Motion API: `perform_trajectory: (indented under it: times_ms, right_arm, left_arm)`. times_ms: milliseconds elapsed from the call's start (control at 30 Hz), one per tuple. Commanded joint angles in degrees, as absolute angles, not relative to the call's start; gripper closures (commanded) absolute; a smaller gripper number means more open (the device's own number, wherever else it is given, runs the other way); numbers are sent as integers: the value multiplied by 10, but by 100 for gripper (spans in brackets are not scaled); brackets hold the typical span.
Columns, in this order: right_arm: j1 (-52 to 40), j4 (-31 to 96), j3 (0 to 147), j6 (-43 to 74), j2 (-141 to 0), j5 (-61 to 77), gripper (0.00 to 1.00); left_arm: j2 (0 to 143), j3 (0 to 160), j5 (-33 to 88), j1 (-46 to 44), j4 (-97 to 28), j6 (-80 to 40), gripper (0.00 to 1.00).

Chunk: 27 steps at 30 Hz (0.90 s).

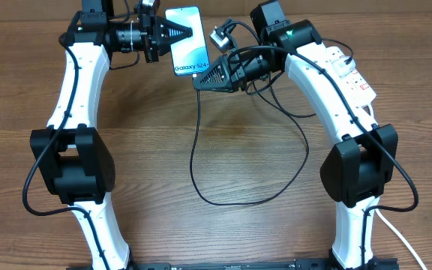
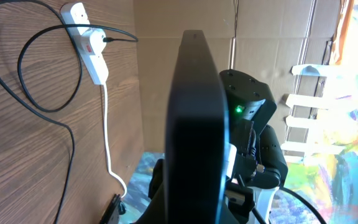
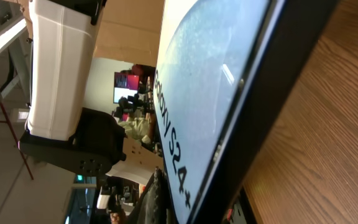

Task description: Plug charger to phone and switch on socket

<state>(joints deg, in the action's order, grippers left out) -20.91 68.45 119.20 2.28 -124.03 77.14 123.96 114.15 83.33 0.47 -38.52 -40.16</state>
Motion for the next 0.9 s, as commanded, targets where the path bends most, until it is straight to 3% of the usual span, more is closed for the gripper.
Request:
perform_trajectory:
  times_ms: [0,867]
  right_arm:
    - [-224,673,1208,22,-1224,781,96]
    - [-207,663,1208,33,-1224,798,96]
  left_arm:
    - [1216,1157,871,-9,-387,-403,96]
    - [1216,1157,869,-7,-383,-399,96]
